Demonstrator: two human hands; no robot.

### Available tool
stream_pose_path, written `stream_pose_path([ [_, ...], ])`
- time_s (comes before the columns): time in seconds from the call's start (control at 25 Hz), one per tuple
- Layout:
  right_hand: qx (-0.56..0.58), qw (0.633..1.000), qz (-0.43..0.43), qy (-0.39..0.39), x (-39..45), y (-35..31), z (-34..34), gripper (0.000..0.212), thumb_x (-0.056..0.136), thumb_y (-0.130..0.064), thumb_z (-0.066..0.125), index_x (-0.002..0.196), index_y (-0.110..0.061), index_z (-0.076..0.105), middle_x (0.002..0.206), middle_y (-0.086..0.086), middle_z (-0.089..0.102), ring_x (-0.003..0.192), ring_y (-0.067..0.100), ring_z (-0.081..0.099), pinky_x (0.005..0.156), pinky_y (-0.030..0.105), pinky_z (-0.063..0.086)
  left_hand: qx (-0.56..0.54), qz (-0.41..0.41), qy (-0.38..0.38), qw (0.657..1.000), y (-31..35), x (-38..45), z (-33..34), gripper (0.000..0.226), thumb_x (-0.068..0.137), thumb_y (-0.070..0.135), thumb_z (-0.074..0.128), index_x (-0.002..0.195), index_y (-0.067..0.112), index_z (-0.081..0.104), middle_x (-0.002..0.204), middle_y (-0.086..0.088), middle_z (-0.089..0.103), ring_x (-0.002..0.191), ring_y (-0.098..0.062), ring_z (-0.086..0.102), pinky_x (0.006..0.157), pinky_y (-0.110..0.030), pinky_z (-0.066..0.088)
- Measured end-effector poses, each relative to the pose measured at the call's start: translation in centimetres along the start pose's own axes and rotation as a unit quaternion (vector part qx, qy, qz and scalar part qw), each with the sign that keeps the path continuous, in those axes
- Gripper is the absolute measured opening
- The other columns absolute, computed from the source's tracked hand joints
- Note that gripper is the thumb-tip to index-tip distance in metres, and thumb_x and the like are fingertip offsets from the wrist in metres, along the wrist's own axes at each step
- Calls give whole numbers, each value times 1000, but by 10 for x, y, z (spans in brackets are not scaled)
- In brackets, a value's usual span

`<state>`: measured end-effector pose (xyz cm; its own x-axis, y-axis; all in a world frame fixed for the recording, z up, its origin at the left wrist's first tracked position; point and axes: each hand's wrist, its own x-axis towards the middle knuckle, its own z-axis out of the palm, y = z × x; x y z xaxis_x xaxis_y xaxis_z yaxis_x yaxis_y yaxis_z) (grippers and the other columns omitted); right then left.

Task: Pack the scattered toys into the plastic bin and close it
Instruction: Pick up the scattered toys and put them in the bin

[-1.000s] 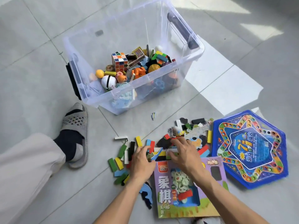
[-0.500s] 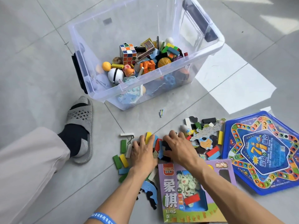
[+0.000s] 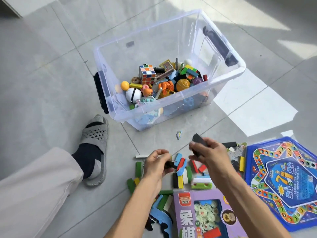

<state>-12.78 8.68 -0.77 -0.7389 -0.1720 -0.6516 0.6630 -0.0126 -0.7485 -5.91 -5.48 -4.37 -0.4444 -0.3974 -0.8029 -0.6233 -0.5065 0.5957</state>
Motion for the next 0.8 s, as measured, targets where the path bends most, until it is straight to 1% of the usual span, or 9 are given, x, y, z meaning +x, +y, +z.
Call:
stream_pose_path([
  [0.08,59,995,-68,-52,-7,-62,25,5,84,-1,68,85,-6,69,81,10,68,75,19,66,60,28,55,-93,26,-53,994,34,-27,-3,21,85,-5,53,86,14,63,77,-13,62,64,-22,62,43,-20,47],
  [0.16,31,985,-136,-97,-4,-129,55,9,84,-4,68,84,-12,72,80,4,72,81,17,65,65,28,52,-115,91,-104,984,73,-55,-6,25,85,-6,51,87,16,63,78,-13,64,65,-22,65,44,-19,47],
  [0.24,-92,971,-193,-108,9,-175,79,13,83,-6,70,89,-17,75,88,0,75,86,13,66,75,28,51,-110,164,-131,972,114,-77,-6,26,86,-5,51,86,17,64,72,-8,67,61,-17,66,44,-19,47],
  [0.32,-242,933,-257,-62,25,-194,92,27,80,0,68,103,-13,75,99,3,75,90,12,68,83,27,55,-92,220,-123,963,153,-88,-3,25,86,-5,51,84,17,62,67,-1,64,59,-13,64,44,-19,48],
  [0.44,-357,872,-333,32,43,-192,92,27,81,0,61,100,-11,77,98,5,76,91,16,70,86,33,57,-81,250,-85,961,201,-85,10,19,83,-3,55,85,14,63,69,-3,60,62,-18,60,46,-22,50],
  [0.52,-356,865,-349,56,49,-185,86,22,81,-5,62,92,-13,78,91,7,77,86,20,71,83,40,57,-47,245,-71,966,224,-73,24,19,83,5,61,100,11,67,75,-2,63,62,-15,63,57,-28,58],
  [0.64,-342,876,-337,51,52,-170,80,27,78,-4,60,95,-17,76,93,2,75,86,17,70,84,37,57,129,255,-33,958,231,-52,31,52,76,36,67,127,28,59,109,3,64,92,-21,69,85,-41,58],
  [0.72,-322,878,-351,41,41,-146,73,24,82,-5,61,98,-18,74,92,-1,74,84,12,70,81,28,56,128,316,22,940,208,-45,20,35,72,39,64,107,37,64,114,2,64,97,-26,68,86,-38,57],
  [0.8,-296,873,-385,49,24,-106,59,18,86,-7,61,98,-15,72,86,-3,73,76,9,69,72,24,56,78,353,81,929,154,-47,-3,17,80,29,63,96,33,65,103,5,68,91,-15,67,77,-25,53],
])
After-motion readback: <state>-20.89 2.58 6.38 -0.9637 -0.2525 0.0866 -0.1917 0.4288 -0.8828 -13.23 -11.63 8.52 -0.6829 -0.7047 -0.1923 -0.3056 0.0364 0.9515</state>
